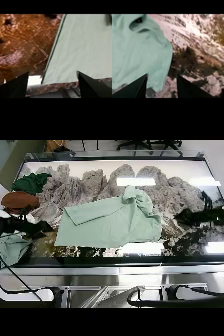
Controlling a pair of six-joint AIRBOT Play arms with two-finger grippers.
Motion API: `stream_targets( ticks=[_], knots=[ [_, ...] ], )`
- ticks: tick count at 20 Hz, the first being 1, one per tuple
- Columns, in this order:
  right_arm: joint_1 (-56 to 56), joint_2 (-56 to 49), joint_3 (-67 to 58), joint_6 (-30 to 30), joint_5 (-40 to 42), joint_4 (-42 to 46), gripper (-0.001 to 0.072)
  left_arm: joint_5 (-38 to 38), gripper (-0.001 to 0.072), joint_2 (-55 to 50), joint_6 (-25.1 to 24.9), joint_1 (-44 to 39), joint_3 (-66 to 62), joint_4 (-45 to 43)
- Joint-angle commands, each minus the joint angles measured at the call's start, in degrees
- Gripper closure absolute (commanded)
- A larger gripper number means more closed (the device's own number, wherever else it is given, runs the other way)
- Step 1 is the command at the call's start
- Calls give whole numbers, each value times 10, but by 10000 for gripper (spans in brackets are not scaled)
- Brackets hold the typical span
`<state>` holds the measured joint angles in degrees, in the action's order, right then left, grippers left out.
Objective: Fold the shirts.
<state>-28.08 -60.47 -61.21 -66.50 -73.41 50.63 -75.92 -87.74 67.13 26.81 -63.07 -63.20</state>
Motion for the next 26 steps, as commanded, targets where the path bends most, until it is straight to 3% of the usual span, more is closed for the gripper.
stream_targets(
  ticks=[1,6,14,15,16,17,18,26],
  knots=[
    [-18,44,104,-8,7,8,294,34,49,3,-38,23,66,-2],
    [-18,45,154,2,7,8,293,54,50,0,-100,19,73,104],
    [-17,44,185,5,9,6,274,27,51,-84,-101,-54,63,108],
    [-17,44,190,5,9,6,274,21,121,-87,-101,-61,63,108],
    [-17,44,196,6,9,6,274,17,362,-87,-102,-64,63,107],
    [-17,44,201,9,10,5,274,12,552,-86,-102,-66,61,107],
    [-17,44,205,19,13,-3,274,5,680,-86,-103,-66,56,107],
    [2,-27,211,100,89,-153,274,-21,694,-85,-90,-67,14,109]
  ],
)
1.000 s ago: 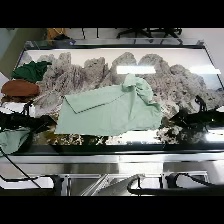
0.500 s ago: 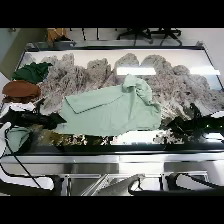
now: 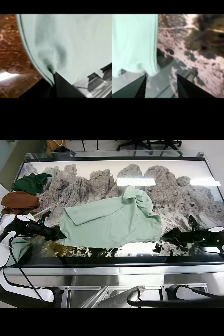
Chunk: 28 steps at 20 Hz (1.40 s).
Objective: Fold the shirts.
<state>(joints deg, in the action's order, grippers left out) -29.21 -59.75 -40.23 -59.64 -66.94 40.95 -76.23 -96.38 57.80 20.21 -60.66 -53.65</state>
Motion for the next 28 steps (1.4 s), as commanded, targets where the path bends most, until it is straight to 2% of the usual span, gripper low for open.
stream_targets(
  ticks=[1,5,6,7,8,9,12,15,17,18,20,24,28],
  knots=[
    [30,-51,1,39,31,-63,275,-18,693,1,3,-1,-10,13],
    [105,-90,1,49,35,-78,285,-25,694,1,4,-1,-10,13],
    [117,-87,-4,56,19,-78,326,-34,694,1,3,0,-10,14],
    [121,-79,-13,66,-7,-82,557,-42,694,6,3,-1,-10,14],
    [119,-67,-26,74,-35,-92,677,-45,694,18,3,0,-10,14],
    [115,-47,-47,73,-56,-98,696,-46,694,37,3,0,-10,16],
    [83,32,-152,63,-75,-111,695,-65,695,124,3,0,-46,84],
    [31,99,-306,63,-75,-180,696,-81,694,233,3,0,-149,231],
    [1,125,-419,65,-74,-225,696,-55,695,301,3,0,-229,304],
    [-11,136,-474,65,-69,-238,696,-26,695,338,3,0,-274,314],
    [-20,155,-564,65,-48,-243,695,26,695,399,3,0,-343,296],
    [-23,184,-669,66,-1,-241,695,101,694,502,8,0,-423,199],
    [-23,195,-680,91,9,-241,695,150,694,565,21,0,-385,110]
  ],
)
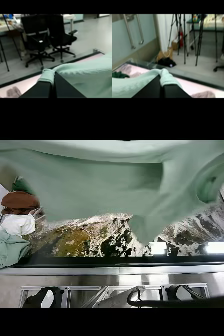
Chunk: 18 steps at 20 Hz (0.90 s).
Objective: Fold the shirts.
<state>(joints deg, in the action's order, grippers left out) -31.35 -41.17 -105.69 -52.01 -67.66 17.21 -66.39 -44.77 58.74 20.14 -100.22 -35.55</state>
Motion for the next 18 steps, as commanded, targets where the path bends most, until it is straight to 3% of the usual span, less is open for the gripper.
stream_targets(
  ticks=[1,5,9,13,18],
  knots=[
    [-2,2,-25,15,13,-2,695,54,694,53,12,0,35,-77],
    [1,-69,-16,5,-45,5,695,34,694,5,18,-7,143,-79],
    [64,-180,78,2,-76,22,695,44,694,-125,-2,-63,226,-80],
    [144,-330,155,18,20,111,695,125,694,-310,-23,-111,230,-94],
    [154,-489,118,28,129,65,696,115,694,-537,13,-115,81,-95]
  ],
)
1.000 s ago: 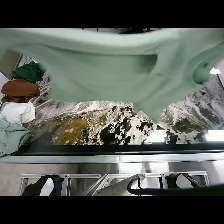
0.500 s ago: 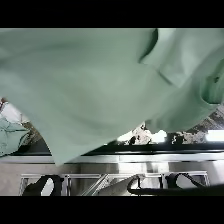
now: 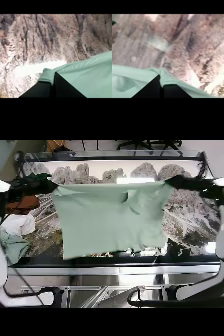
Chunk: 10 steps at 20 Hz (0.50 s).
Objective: Fold the shirts.
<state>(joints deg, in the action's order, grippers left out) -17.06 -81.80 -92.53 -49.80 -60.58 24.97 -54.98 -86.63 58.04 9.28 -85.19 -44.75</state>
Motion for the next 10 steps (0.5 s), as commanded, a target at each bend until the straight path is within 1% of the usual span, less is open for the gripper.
stream_targets(
  ticks=[1,4,7,10],
  knots=[
    [11,-104,-27,6,57,-12,696,-6,694,-146,25,-7,-96,-3],
    [11,-129,-39,36,57,-5,695,-33,694,-204,32,-7,-151,-10],
    [11,-136,-39,33,34,51,695,-54,694,-236,55,-7,-162,-42],
    [11,-135,-39,33,12,46,695,-82,694,-245,62,-7,-163,-37]
  ],
)
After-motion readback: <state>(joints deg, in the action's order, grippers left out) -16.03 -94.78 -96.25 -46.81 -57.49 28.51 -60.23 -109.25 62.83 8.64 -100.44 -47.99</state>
